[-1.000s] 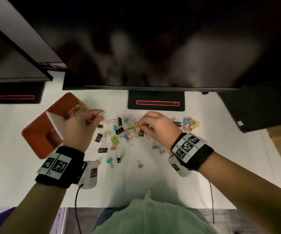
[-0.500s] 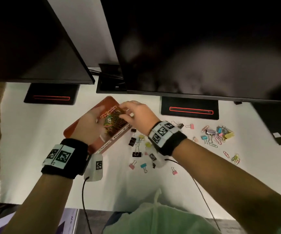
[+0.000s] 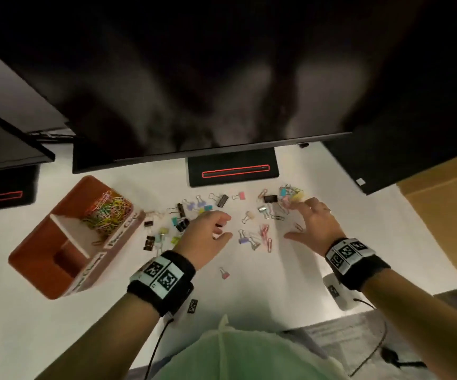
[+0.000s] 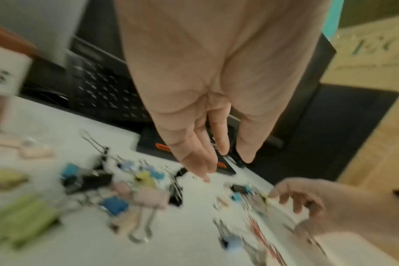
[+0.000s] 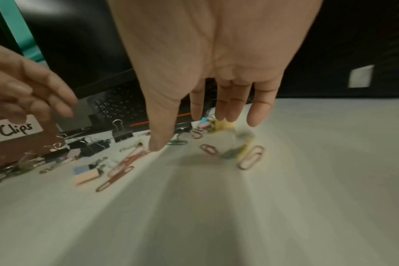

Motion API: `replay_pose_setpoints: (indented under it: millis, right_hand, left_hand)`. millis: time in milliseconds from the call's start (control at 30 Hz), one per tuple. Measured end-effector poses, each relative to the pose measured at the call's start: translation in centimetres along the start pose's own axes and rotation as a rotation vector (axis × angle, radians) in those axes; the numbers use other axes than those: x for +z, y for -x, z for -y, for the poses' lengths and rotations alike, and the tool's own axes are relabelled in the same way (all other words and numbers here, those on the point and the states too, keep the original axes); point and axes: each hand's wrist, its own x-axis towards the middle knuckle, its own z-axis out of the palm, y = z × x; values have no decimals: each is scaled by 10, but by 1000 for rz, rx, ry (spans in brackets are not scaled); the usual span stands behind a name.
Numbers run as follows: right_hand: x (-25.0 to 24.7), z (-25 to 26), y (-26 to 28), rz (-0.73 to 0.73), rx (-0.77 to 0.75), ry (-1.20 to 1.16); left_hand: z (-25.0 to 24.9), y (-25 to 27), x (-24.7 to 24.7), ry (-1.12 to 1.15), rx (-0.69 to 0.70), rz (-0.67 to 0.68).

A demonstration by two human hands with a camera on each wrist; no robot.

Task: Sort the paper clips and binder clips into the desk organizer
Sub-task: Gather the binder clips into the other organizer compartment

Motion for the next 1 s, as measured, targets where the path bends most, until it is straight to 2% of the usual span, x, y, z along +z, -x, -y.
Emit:
replay_pose_setpoints:
  millis: [167, 367, 533, 700, 800, 933, 1000]
  right_hand:
    - [1, -31, -2, 109, -61, -40]
    - [2, -43, -13, 171, -187, -158]
    - [6, -35, -19, 215, -275, -231]
    - [6, -23, -26, 205, -361, -241]
    - [1, -28, -29, 231, -419, -177]
    - [-2, -42, -24, 316, -486, 43]
    - [1, -44, -22, 291, -499, 62]
  left_hand:
    - [-16, -30, 61, -209, -19, 143]
    - [-26, -48, 94, -420, 51, 118]
    - [-24, -54, 107, -362, 97, 90]
    - [-21, -56, 101, -331, 76, 71]
    - [-19, -53, 96, -327, 53, 87]
    - [-16, -52, 93, -373, 46, 101]
    - [-17, -54, 94, -375, 46, 102]
